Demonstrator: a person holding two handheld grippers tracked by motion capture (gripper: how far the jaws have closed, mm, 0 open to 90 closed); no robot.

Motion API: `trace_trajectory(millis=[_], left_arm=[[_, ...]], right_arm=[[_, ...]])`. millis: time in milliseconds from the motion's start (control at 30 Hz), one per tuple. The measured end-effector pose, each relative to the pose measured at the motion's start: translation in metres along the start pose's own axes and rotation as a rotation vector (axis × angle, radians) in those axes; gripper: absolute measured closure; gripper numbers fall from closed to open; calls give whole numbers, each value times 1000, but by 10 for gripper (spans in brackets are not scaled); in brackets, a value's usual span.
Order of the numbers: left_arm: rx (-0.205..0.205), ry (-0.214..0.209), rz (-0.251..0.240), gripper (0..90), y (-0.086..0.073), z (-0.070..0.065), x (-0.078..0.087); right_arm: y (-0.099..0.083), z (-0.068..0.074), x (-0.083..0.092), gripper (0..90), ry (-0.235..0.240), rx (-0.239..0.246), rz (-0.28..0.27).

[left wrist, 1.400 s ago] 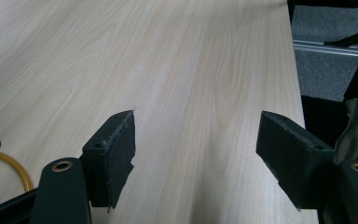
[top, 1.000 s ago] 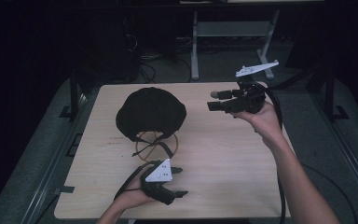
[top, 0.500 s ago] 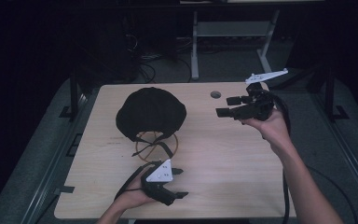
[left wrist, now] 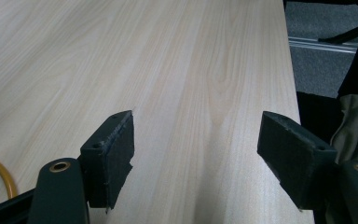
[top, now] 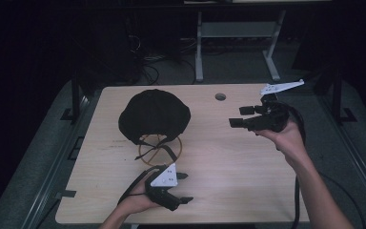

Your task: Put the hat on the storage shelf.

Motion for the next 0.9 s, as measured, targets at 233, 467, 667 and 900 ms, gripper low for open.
trace_trajectory(millis=[233,467,667,900], left_arm=[[2,-9,5,272,-1,-1,-2],[4,-8,6,272,0,-2,-3],[9,-6,7,272,-1,-2,-5],[9,1,12,273,0,-2,-7]], right_arm=[[-16,-3,6,229,-5,-21,0],[-32,-6,12,226,-6,-42,1],[-44,-7,18,225,-14,-55,0],[-63,-9,20,225,-14,-81,14]])
Point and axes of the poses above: each handheld gripper's, and its own axes: x roughly backward along the jaws, y roughly out of its top, z roughly to its left, the point moved 9 cm from there along -x, roughly forward along the jaws, and after that the axes turned 10 degrees about x, right-handed, at the moved point
